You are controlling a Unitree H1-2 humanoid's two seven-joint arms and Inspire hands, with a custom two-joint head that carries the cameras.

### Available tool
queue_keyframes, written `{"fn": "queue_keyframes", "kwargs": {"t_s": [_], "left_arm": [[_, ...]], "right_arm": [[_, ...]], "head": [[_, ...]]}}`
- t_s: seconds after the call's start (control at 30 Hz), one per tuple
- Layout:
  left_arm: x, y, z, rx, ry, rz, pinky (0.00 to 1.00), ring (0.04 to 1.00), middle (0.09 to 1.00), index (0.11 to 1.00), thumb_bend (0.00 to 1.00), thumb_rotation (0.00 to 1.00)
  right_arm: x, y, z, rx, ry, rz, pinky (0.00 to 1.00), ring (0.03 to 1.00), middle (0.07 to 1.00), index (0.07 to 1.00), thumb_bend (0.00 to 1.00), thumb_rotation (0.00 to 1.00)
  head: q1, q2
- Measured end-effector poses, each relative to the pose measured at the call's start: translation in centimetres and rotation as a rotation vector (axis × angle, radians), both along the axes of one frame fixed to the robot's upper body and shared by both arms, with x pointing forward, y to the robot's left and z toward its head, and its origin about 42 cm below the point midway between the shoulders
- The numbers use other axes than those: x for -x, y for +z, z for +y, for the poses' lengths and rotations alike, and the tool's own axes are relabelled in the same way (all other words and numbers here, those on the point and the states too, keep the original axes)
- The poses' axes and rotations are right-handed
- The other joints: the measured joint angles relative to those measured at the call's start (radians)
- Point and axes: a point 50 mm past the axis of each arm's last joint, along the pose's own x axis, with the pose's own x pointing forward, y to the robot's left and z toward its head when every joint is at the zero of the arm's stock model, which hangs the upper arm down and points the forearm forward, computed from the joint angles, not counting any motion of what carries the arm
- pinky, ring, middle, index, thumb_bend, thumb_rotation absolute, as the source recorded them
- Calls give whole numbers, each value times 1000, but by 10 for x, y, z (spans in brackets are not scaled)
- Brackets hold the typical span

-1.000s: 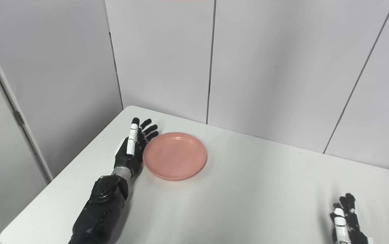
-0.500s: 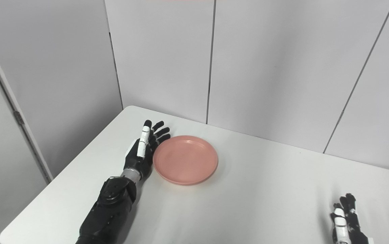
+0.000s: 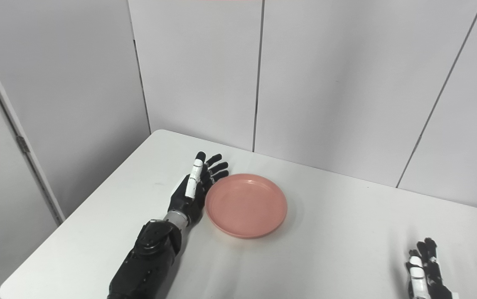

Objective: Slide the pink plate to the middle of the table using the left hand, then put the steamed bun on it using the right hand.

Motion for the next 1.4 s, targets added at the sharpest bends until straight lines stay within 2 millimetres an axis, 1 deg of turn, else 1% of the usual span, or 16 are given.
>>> {"fn": "queue_keyframes", "kwargs": {"t_s": [0.1, 0.3, 0.43, 0.5, 0.57, 0.67, 0.7, 0.77, 0.87, 0.9, 0.93, 1.0, 1.07, 1.1, 1.17, 1.4], "left_arm": [[0, 1, -5, -1, -21, 6, 925, 895, 873, 880, 797, 1000], [6, -1, -21, 37, -37, -2, 865, 885, 868, 878, 757, 964], [8, -2, -35, 60, -54, -3, 873, 882, 873, 881, 764, 968], [8, -2, -36, 58, -59, -4, 871, 878, 870, 880, 761, 974], [10, -2, -38, 54, -68, -7, 875, 879, 871, 882, 766, 989], [15, -3, -39, 41, -77, -12, 876, 877, 871, 875, 779, 990], [16, -4, -39, 40, -83, -12, 872, 877, 870, 872, 779, 989], [17, -5, -39, 38, -94, -13, 871, 876, 868, 868, 782, 984], [20, -4, -37, 36, -99, -17, 866, 873, 864, 862, 777, 974], [21, -4, -36, 38, -102, -18, 866, 872, 864, 863, 777, 975], [22, -4, -36, 39, -105, -19, 867, 872, 866, 866, 774, 982], [24, -5, -34, 40, -116, -18, 873, 877, 872, 872, 770, 996], [25, -5, -31, 35, -131, -18, 874, 879, 875, 872, 776, 996], [26, -5, -29, 30, -137, -17, 874, 880, 876, 872, 779, 994], [27, -5, -26, 21, -147, -13, 874, 881, 877, 875, 777, 996], [32, -5, -21, 17, -173, -10, 880, 883, 879, 874, 799, 999]], "right_arm": [[0, 0, 0, -1, 1, 2, 1000, 1000, 999, 1000, 410, 736], [0, 0, 0, -1, 1, 4, 1000, 1000, 999, 1000, 394, 725], [1, 0, 0, 1, 3, 4, 1000, 1000, 998, 1000, 406, 737], [3, -1, 1, 2, 5, 12, 1000, 996, 996, 1000, 406, 738], [4, -1, 1, 7, 6, 18, 1000, 993, 993, 1000, 392, 776], [8, 0, 3, 11, 13, 26, 996, 955, 959, 981, 401, 813], [9, -1, 4, 10, 14, 31, 992, 945, 949, 972, 408, 811], [9, -1, 5, 12, 15, 32, 985, 939, 941, 966, 413, 800], [8, -3, 8, 39, 15, 37, 967, 929, 937, 959, 430, 773], [7, -3, 8, 48, 15, 33, 968, 926, 935, 959, 443, 774], [6, -2, 9, 55, 13, 32, 967, 925, 934, 961, 470, 771], [5, -3, 10, 71, 8, 31, 962, 914, 924, 952, 500, 754], [5, -3, 13, 74, 1, 30, 965, 906, 919, 944, 523, 746], [5, -3, 15, 74, -4, 30, 966, 903, 918, 941, 531, 743], [4, -3, 19, 76, -11, 31, 949, 896, 909, 931, 551, 748], [3, -4, 31, 86, -5, 32, 962, 908, 918, 937, 537, 748]], "head": [[0, 3], [-11, 9], [-46, 25], [-46, 25], [-92, 41], [-117, 49], [-141, 57], [-144, 60], [-199, 77], [-212, 80], [-250, 89], [-255, 90], [-311, 103], [-311, 103], [-354, 112], [-430, 118]]}}
